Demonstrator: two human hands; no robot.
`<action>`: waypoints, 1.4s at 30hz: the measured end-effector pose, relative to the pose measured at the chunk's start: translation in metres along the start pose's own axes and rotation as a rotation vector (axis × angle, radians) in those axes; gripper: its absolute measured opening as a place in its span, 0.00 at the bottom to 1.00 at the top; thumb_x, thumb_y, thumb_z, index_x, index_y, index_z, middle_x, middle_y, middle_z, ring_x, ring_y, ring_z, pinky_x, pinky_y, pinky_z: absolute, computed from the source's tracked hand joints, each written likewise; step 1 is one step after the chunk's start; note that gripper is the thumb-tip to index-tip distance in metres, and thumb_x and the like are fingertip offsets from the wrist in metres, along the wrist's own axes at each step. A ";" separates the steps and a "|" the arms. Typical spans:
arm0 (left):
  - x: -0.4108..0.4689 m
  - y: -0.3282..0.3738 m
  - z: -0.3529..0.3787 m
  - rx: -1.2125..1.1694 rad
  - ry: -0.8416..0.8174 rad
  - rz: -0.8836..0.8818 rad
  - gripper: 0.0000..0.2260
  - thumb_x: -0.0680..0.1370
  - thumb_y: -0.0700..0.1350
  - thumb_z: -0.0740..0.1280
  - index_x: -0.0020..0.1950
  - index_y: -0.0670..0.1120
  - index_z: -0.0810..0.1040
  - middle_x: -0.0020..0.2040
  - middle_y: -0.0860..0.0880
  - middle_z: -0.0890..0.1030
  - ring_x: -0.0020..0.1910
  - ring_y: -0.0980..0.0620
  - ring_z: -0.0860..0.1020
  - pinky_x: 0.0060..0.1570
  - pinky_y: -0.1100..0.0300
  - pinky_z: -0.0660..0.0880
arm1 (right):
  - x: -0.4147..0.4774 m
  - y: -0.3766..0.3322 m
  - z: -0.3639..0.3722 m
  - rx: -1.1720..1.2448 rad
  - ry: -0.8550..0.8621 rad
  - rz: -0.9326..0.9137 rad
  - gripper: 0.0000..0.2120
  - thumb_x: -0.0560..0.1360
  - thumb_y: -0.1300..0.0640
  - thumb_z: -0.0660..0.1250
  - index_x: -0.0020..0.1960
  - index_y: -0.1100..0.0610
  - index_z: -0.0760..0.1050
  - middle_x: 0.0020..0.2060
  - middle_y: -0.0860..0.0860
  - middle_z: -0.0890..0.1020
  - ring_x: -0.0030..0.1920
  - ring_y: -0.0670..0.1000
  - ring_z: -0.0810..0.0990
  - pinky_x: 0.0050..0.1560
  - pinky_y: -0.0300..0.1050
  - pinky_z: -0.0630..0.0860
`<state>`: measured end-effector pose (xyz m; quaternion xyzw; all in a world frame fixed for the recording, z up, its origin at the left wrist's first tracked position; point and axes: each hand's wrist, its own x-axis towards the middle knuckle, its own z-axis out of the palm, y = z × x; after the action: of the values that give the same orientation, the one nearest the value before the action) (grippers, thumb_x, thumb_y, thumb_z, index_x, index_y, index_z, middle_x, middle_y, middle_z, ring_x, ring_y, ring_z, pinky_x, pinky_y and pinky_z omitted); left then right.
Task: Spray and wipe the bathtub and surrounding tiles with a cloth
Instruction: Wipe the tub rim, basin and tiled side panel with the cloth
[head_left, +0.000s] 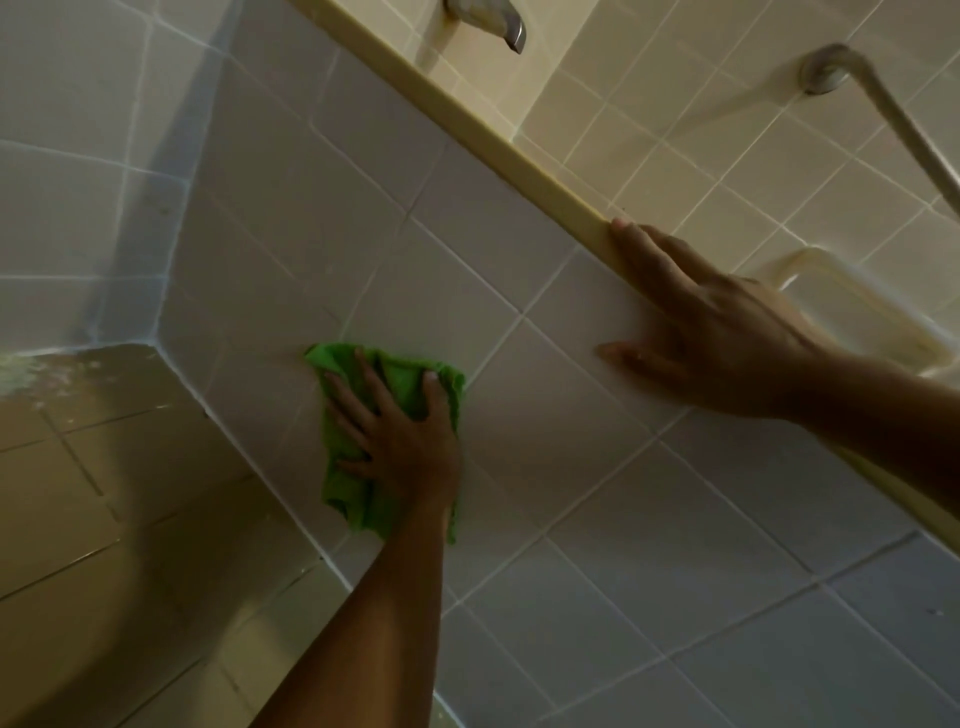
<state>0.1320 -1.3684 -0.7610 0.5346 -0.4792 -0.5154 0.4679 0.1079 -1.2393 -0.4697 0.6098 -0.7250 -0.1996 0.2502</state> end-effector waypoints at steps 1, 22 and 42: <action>-0.002 -0.008 0.000 -0.003 -0.005 -0.015 0.41 0.73 0.75 0.44 0.84 0.58 0.50 0.84 0.52 0.46 0.82 0.46 0.49 0.72 0.26 0.51 | -0.002 0.000 0.000 -0.008 -0.001 0.002 0.46 0.76 0.29 0.58 0.83 0.46 0.39 0.81 0.50 0.55 0.61 0.66 0.79 0.55 0.60 0.80; -0.113 -0.106 -0.001 0.297 -0.199 0.087 0.37 0.80 0.67 0.49 0.83 0.48 0.51 0.83 0.39 0.53 0.77 0.32 0.61 0.69 0.25 0.59 | -0.014 -0.001 -0.002 0.008 -0.049 0.039 0.44 0.73 0.25 0.48 0.80 0.40 0.31 0.82 0.46 0.49 0.70 0.61 0.74 0.63 0.56 0.77; -0.099 0.108 -0.008 0.182 -0.073 0.541 0.38 0.77 0.75 0.41 0.84 0.59 0.45 0.84 0.47 0.41 0.83 0.40 0.42 0.69 0.23 0.50 | -0.019 0.006 -0.007 0.240 -0.014 0.094 0.33 0.78 0.35 0.47 0.81 0.37 0.44 0.81 0.42 0.56 0.74 0.54 0.67 0.69 0.50 0.66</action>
<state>0.1355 -1.2808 -0.6432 0.4083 -0.6653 -0.3454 0.5210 0.1100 -1.2195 -0.4629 0.5990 -0.7734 -0.1039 0.1795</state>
